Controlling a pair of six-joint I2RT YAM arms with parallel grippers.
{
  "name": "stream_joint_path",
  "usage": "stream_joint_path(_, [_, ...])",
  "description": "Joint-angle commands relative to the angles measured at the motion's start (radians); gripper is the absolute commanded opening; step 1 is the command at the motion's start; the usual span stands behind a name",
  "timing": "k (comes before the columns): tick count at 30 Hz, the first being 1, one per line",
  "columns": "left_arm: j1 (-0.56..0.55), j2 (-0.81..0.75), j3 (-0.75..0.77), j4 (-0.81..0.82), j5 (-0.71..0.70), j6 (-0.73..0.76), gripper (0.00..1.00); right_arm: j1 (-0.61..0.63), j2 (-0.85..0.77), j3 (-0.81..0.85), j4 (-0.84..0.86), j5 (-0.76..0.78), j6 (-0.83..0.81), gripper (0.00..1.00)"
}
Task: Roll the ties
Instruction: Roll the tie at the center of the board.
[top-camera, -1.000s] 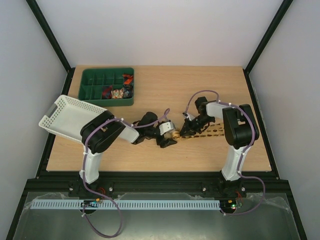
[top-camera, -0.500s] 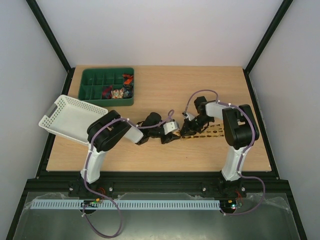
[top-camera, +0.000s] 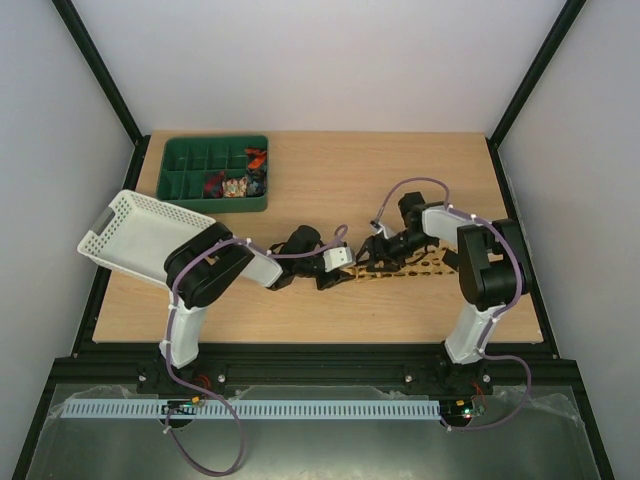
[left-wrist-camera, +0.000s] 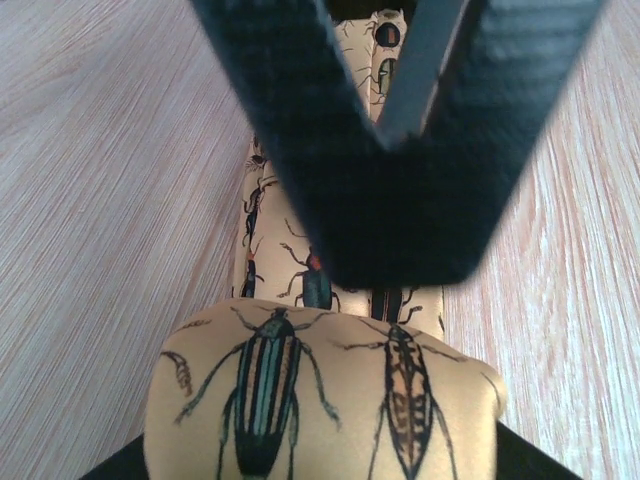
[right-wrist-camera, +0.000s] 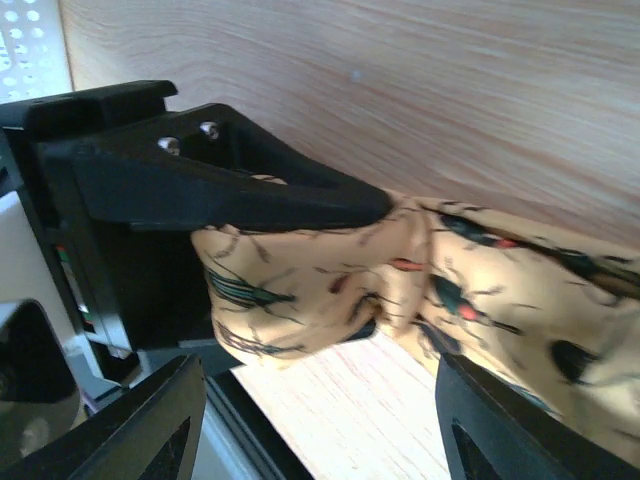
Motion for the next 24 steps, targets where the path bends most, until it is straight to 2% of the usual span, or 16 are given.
stream_joint_path(1, [-0.010, 0.023, -0.020, -0.163, -0.024, 0.030, 0.39, 0.055, -0.003, -0.015, 0.024, -0.080, 0.051, 0.62])
stream_joint_path(4, [-0.012, 0.024, -0.021, -0.169, -0.028, 0.039, 0.39, 0.065, 0.036, 0.002, 0.061, -0.055, 0.084, 0.56])
stream_joint_path(6, [-0.012, 0.024, -0.024, -0.168, -0.030, 0.039, 0.40, 0.064, 0.063, 0.018, 0.072, -0.027, 0.094, 0.48])
stream_joint_path(7, [-0.011, 0.024, -0.025, -0.168, -0.031, 0.038, 0.40, 0.065, 0.074, 0.024, 0.074, -0.021, 0.094, 0.43])
stream_joint_path(10, [-0.012, 0.022, -0.027, -0.168, -0.038, 0.034, 0.41, 0.062, 0.091, 0.023, 0.066, 0.038, 0.089, 0.13])
stream_joint_path(12, [-0.011, 0.018, -0.030, -0.165, -0.035, 0.034, 0.43, 0.046, 0.093, 0.008, 0.055, 0.074, 0.082, 0.02])
stream_joint_path(14, [-0.010, 0.015, -0.030, -0.160, -0.025, 0.031, 0.46, 0.021, 0.099, -0.015, 0.041, 0.073, 0.077, 0.01])
stream_joint_path(21, [-0.008, -0.025, -0.025, -0.077, 0.038, -0.012, 0.72, -0.023, 0.151, -0.040, -0.002, 0.140, 0.024, 0.01])
stream_joint_path(24, [-0.008, -0.038, -0.022, -0.028, 0.055, -0.030, 0.76, -0.035, 0.163, -0.042, -0.002, 0.199, 0.028, 0.01])
